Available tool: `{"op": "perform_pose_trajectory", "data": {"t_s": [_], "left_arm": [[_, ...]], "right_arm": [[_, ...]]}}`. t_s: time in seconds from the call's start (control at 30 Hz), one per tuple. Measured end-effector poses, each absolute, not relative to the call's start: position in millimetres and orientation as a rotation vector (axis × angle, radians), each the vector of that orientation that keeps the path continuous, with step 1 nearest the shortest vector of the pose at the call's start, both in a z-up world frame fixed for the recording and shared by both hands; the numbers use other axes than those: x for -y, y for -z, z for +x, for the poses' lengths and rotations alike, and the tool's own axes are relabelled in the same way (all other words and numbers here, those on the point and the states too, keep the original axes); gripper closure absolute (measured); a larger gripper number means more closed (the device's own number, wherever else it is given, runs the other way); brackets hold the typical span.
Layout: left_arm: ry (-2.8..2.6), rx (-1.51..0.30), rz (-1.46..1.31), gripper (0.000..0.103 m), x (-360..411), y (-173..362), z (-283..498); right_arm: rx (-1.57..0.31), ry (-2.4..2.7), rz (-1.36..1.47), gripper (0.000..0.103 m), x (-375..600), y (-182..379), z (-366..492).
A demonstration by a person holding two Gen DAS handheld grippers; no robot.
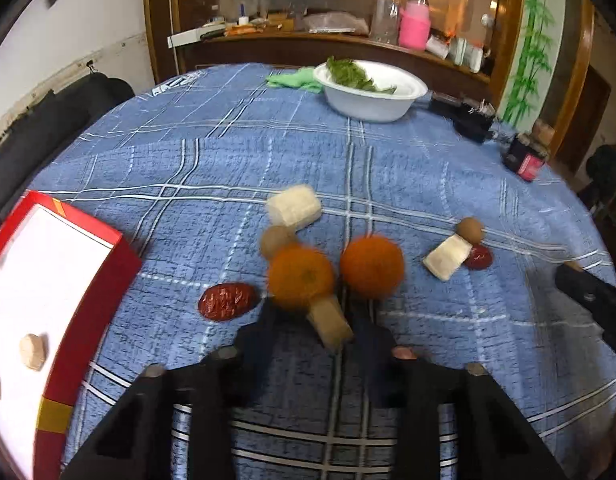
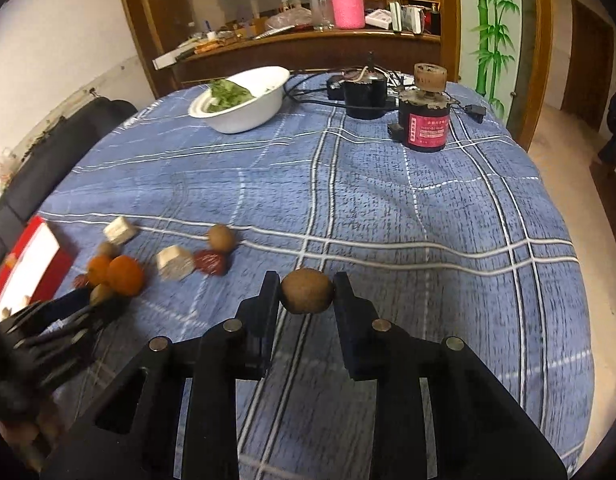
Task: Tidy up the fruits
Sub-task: 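Grasp a brown round fruit with the right tool while the left grasps a cube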
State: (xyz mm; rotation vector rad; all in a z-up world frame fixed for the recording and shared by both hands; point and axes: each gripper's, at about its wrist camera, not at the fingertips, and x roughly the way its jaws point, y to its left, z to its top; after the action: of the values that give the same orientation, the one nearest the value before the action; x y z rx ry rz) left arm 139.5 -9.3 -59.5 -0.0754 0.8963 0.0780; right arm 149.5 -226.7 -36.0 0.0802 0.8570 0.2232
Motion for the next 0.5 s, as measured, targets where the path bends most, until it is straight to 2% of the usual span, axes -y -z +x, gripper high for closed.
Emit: {"op": "perform_pose_trajectory", "data": {"t_s": [0.5], "left_arm": [[0.053,-0.891,-0.049,0.09,11,45,55]], "right_arm": [[-0.871,-0.28,0.055,0.078,204,28,90]]}}
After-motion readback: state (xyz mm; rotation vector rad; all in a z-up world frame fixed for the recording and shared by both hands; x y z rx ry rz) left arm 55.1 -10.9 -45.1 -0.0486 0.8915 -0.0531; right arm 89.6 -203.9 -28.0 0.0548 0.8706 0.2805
